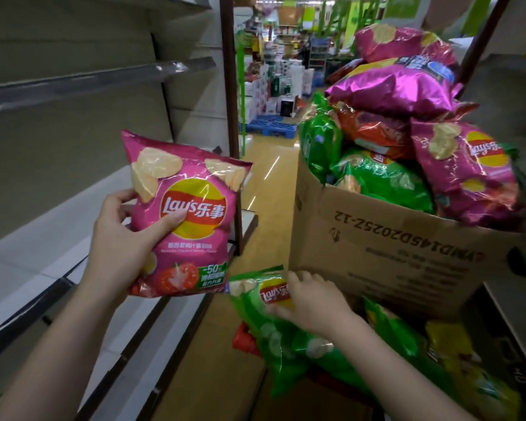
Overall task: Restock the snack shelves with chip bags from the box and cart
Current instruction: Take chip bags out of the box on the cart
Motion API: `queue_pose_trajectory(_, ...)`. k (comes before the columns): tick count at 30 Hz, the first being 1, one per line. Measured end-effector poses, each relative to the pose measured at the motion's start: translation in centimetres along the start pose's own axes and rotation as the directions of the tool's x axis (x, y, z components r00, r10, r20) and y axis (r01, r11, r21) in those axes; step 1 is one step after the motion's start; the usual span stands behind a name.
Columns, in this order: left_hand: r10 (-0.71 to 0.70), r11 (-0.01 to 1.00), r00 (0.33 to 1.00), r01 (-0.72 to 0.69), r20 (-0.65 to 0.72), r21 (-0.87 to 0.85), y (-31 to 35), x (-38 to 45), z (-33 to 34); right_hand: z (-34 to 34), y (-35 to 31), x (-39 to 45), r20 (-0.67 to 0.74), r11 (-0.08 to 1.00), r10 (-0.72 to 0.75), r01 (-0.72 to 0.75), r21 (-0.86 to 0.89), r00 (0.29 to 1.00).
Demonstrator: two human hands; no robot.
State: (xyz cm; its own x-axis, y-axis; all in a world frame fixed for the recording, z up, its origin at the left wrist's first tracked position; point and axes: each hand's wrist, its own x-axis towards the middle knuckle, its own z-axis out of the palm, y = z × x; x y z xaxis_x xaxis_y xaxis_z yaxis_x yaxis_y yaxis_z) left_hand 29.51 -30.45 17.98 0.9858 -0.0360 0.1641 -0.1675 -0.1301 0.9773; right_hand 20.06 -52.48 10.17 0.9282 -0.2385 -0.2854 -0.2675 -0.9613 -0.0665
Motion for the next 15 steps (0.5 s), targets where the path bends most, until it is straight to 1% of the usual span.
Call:
queue_pose_trajectory(2,-0.015,1.0,1.0,0.015,-0.003,-0.006,-0.5,-0.2,0.0,0.3,2.4,-2.4,-0.144,0.997,0.057,-0.063,-0.038,0.988)
queue_pose_trajectory(3,-0.02,1.0,1.0,0.02,0.006,-0.014,-0.6,-0.3,0.3,0.3,3.7,-3.5,-0.208,0.994,0.104,-0.111,-0.023,0.973)
queue_pose_trajectory(5,-0.027,0.999,0.998,0.029,0.052,-0.038,-0.7,-0.6,1.7,0.1,6.5,-5.5,-0.264,0.977,0.212,-0.203,0.058,0.941)
queue_pose_trajectory(6,-0.028,0.998,0.996,0.032,0.082,-0.051,-0.6,-0.8,2.5,0.4,8.0,-6.2,-0.259,0.963,0.267,-0.244,0.118,0.928)
queue_pose_trajectory(8,-0.03,0.996,0.989,0.041,0.144,-0.078,-0.4,-1.4,4.5,1.1,10.9,-7.7,-0.209,0.903,0.377,-0.308,0.299,0.902)
queue_pose_trajectory(9,-0.031,0.995,0.984,0.048,0.174,-0.091,-0.4,-1.7,5.6,1.7,12.4,-8.3,-0.21,0.863,0.423,-0.32,0.391,0.882)
queue_pose_trajectory(10,-0.028,0.993,0.978,0.051,0.209,-0.106,-0.3,-2.0,6.8,2.5,14.0,-9.0,-0.246,0.825,0.471,-0.324,0.463,0.847)
queue_pose_trajectory(12,-0.025,0.989,0.963,0.062,0.267,-0.133,-0.2,-2.7,8.9,4.0,17.0,-10.4,-0.322,0.78,0.556,-0.346,0.522,0.766)
queue_pose_trajectory(13,-0.021,0.987,0.955,0.067,0.295,-0.148,-0.1,-3.2,9.9,4.9,18.5,-11.1,-0.326,0.759,0.592,-0.375,0.532,0.737)
queue_pose_trajectory(14,-0.012,0.984,0.947,0.068,0.32,-0.165,0.0,-3.6,10.8,5.7,19.9,-11.8,-0.3,0.731,0.628,-0.413,0.543,0.718)
queue_pose_trajectory(15,-0.003,0.981,0.94,0.069,0.341,-0.181,0.0,-4.1,11.7,6.5,21.1,-12.3,-0.243,0.696,0.658,-0.454,0.556,0.712)
